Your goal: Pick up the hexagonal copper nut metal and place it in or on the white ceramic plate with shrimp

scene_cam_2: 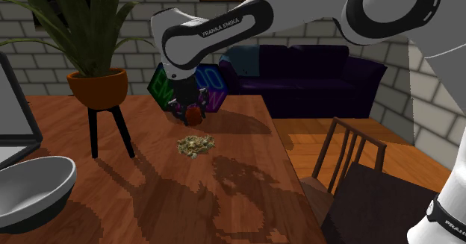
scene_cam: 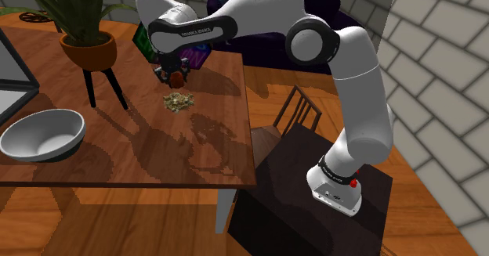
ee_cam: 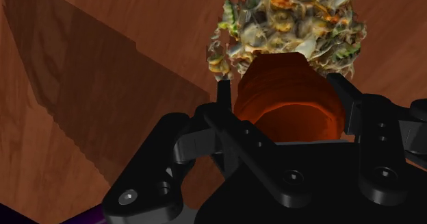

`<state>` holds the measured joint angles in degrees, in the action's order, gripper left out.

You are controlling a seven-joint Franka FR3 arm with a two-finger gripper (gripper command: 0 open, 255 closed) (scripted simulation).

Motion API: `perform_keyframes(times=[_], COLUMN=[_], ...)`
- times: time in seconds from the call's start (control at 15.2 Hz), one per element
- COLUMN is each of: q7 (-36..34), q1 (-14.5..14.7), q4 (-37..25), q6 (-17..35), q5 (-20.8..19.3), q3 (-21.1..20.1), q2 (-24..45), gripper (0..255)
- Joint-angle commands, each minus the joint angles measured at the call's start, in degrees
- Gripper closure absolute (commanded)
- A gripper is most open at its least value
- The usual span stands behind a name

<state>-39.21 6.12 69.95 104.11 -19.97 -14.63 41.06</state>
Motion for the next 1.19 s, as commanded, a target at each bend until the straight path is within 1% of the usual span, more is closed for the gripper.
perform_keyframes(times=[0.0,0.66,1.12], q7=[-0.21,-1.57,-1.57], q1=[-0.07,-0.13,-0.13], q4=[0.81,3.84,3.84], q6=[1.13,6.76,6.76], q5=[-0.14,-1.08,-1.08], q3=[0.07,0.6,0.6], q2=[0.33,3.13,3.13], gripper=[255,255,255])
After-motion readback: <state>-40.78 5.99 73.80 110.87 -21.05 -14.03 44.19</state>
